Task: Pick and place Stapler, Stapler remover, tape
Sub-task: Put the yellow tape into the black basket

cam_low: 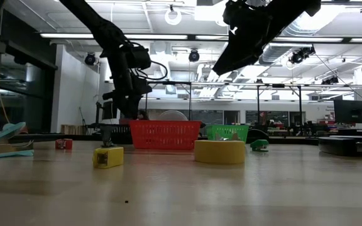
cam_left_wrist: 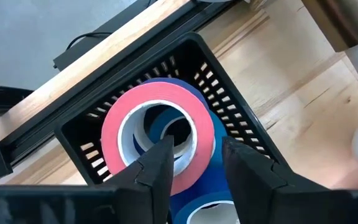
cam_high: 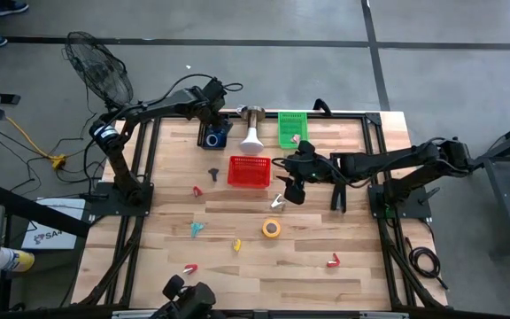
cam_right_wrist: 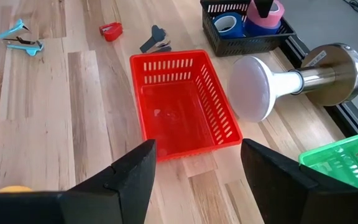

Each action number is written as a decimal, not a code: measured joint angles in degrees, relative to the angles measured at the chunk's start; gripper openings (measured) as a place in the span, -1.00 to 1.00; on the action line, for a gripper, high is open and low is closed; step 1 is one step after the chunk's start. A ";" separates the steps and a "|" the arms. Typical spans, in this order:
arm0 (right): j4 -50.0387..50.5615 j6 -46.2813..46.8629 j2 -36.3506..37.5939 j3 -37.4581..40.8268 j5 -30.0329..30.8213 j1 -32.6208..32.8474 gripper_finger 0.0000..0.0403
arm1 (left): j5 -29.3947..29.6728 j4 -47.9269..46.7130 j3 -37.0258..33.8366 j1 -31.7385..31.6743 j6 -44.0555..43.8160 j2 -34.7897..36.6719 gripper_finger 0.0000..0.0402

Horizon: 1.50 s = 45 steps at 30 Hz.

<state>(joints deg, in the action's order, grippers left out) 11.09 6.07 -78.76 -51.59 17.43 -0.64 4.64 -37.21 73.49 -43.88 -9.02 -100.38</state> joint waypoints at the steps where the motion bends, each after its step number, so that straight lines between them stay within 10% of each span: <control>1: 0.07 0.00 0.00 0.00 -0.28 0.00 0.13 | 0.00 -0.31 0.00 0.00 -0.02 0.06 -0.33; 16: 0.98 -2.69 -0.04 0.00 -13.91 7.60 0.13 | 0.81 -5.24 -0.04 1.98 1.31 6.68 -0.32; 45: -14.55 2.40 -23.15 0.00 -13.36 18.82 0.12 | 13.58 -15.01 -0.11 12.17 -1.96 13.00 -0.32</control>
<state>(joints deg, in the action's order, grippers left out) -3.46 8.46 -101.92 -51.59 4.08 18.17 18.22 -52.21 73.38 -31.70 -10.98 -87.38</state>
